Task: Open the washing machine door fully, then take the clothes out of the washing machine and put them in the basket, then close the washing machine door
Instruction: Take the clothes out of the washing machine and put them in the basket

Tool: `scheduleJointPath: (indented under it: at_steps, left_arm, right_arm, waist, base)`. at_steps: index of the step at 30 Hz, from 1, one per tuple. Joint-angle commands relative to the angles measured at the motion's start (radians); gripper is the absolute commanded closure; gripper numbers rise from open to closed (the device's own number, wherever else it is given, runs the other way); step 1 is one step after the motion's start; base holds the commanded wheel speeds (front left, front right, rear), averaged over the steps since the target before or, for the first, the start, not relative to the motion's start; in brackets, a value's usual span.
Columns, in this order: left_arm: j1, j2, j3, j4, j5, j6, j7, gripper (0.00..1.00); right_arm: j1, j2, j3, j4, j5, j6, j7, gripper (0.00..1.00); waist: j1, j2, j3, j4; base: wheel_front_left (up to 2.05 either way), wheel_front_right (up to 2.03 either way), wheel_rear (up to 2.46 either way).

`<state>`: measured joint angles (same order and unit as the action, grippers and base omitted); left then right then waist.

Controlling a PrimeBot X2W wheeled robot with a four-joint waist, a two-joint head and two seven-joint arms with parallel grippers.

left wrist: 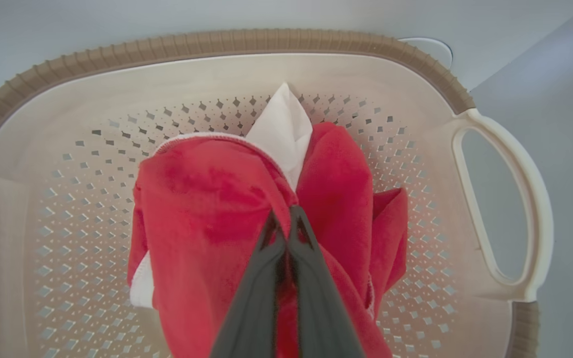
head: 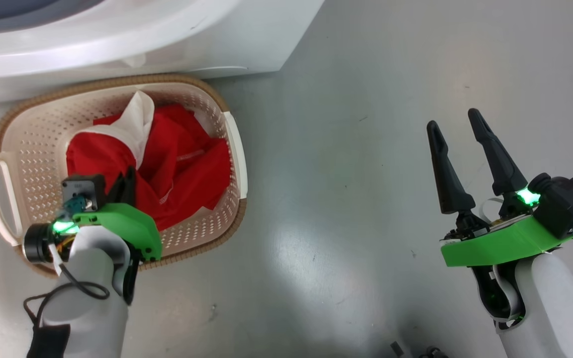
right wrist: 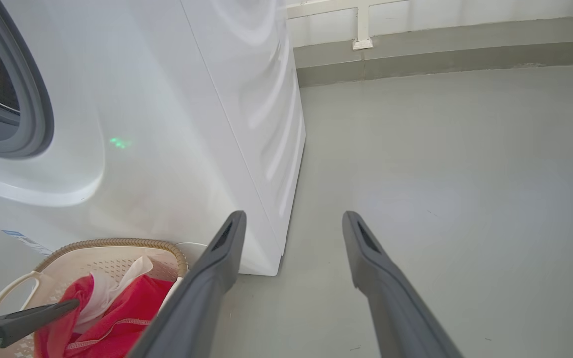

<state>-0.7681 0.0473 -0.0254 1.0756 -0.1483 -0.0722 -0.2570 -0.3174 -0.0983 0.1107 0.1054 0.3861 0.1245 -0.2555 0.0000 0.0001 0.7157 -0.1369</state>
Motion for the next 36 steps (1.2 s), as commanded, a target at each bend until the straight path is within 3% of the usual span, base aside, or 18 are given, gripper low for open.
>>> scheduleJointPath:
  at_steps: [1,3,5,8,10,23,36]
  left_arm:
    - [-0.001,0.029,0.023,0.014,0.006,-0.003,-0.005,1.00]
    - [-0.018,0.031,0.024,0.044,0.007,0.001,-0.005,1.00]
    - [-0.035,0.033,0.026,0.068,0.005,0.002,-0.005,0.80]
    - [-0.052,0.035,0.028,0.084,0.003,0.003,-0.005,0.45]
    - [-0.056,0.035,0.029,0.084,0.003,0.003,-0.005,0.00]
    - [-0.028,0.026,0.046,0.011,-0.010,-0.011,-0.005,0.00]
    - [0.090,0.013,0.090,-0.169,-0.014,-0.031,-0.005,0.00]
  right_arm:
    - [0.010,-0.004,0.025,-0.023,0.001,0.006,-0.006,0.00]
    - [0.009,-0.006,0.027,-0.022,0.001,0.006,-0.006,0.00]
    - [0.008,-0.007,0.029,-0.022,0.001,0.006,-0.006,0.00]
    - [0.005,-0.008,0.031,-0.021,0.001,0.006,-0.006,0.00]
    - [0.005,-0.007,0.030,-0.020,0.004,0.006,-0.006,0.00]
    - [0.011,-0.016,0.019,-0.013,0.002,0.006,-0.006,0.00]
    - [0.051,-0.029,0.014,0.007,-0.002,0.006,-0.006,0.00]
  waist:
    - [0.0000,-0.0001,0.009,-0.004]
    - [0.0000,-0.0001,0.013,-0.004]
    - [0.0000,-0.0001,0.016,-0.004]
    - [0.0000,-0.0001,0.015,-0.004]
    - [0.0000,-0.0001,0.013,-0.004]
    - [0.0000,-0.0001,-0.032,0.021]
    - [0.0000,-0.0001,-0.169,0.052]
  base:
    - [0.00,0.00,0.00]
    - [0.00,0.00,0.00]
    - [0.00,0.00,0.00]
    - [0.00,0.00,0.00]
    - [0.00,0.00,0.00]
    - [0.00,0.00,0.00]
    - [0.00,0.00,0.00]
